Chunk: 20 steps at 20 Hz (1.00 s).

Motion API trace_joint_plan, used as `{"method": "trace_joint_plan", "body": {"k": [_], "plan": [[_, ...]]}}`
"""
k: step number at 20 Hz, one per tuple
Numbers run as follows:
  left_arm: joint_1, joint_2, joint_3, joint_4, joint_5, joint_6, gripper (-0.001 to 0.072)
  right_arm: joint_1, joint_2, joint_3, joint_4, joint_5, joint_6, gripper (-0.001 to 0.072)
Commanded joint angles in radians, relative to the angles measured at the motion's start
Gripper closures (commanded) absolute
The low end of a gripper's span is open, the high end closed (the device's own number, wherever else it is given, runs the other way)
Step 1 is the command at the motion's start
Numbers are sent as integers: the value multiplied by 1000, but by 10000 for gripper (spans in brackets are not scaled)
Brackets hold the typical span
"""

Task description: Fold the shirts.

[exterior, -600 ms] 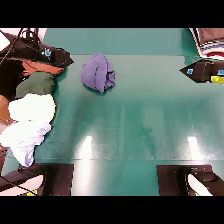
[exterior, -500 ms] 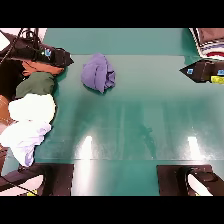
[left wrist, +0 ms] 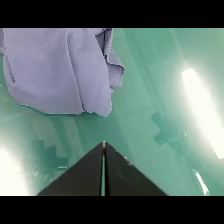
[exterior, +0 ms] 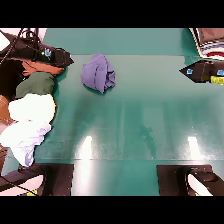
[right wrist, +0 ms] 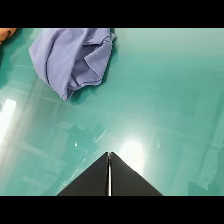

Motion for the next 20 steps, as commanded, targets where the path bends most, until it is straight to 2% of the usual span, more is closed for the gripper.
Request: {"method": "trace_joint_plan", "body": {"k": [1, 4, 5, 6, 7, 12, 15, 20], "plan": [[0, 0, 0, 0, 2, 0, 683, 1, -1, 0, 0, -4, 0, 696], [0, -1, -2, -26, 87, -8, 681, 1, -1, 0, 0, -48, 0, 696], [0, -2, -7, -26, 134, -8, 520, 1, -1, 0, 1, -59, 0, 696], [0, -9, -19, -26, 182, -11, 143, 1, -1, 0, 0, -63, 0, 696], [0, -29, -33, -26, 224, -38, 80, 1, -1, 0, 1, -71, 1, 696], [-4, -264, -74, -80, 261, -43, 79, 1, -3, -1, 0, -76, 1, 696], [-47, -430, -74, -86, 358, -43, 79, 1, -4, -3, 0, -75, 1, 696], [-91, -526, -72, -93, 481, -46, 85, 1, -4, -2, 0, -75, 0, 696]]}}
